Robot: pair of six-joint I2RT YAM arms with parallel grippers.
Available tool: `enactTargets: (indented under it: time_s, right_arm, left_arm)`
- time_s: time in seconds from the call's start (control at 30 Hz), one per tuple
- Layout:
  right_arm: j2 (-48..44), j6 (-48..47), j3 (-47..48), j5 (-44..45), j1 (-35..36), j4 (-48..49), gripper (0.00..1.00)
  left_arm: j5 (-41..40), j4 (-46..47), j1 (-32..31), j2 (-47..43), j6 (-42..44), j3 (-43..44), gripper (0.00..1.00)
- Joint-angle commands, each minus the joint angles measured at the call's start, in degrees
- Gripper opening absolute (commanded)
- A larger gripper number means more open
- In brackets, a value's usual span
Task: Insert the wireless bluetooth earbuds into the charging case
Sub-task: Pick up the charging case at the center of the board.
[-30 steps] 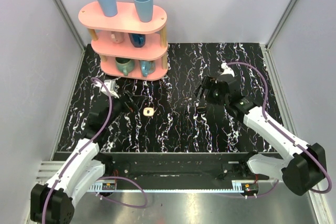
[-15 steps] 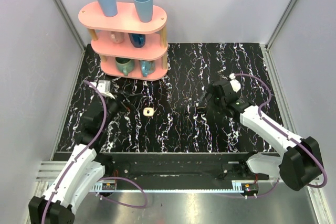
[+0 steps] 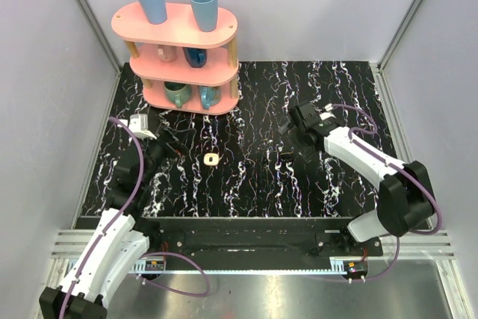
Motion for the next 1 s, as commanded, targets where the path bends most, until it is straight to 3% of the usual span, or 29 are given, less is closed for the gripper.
enactTargets:
  time_s: [0.0,0.23,0.5,0.97]
  right_arm:
    - [2.31,9.76,1.85,-3.81,-0.18,-5.1,1.0]
    - [3.1,24.08,-0.18,-2.76,-0.19,-8.44,1.0]
    - [10.66,21.81,4.48,-7.77,-0.18,-9.5,1.0]
    - [7.94,28.4,0.96,-4.17,-0.27,-9.15,1.0]
  left_arm:
    - [-3.16,-1.52,0.24,-0.8,-0.4,2.14,0.99]
    - [-3.35,-1.53,0.24,-0.01,-0.58,1.53,0.99]
    - [-2.99,-1.08,0.24,-0.54,0.04,1.44,0.99]
    - [-4.84,-3.46,0.24,-3.09,0.65,1.44,0.99]
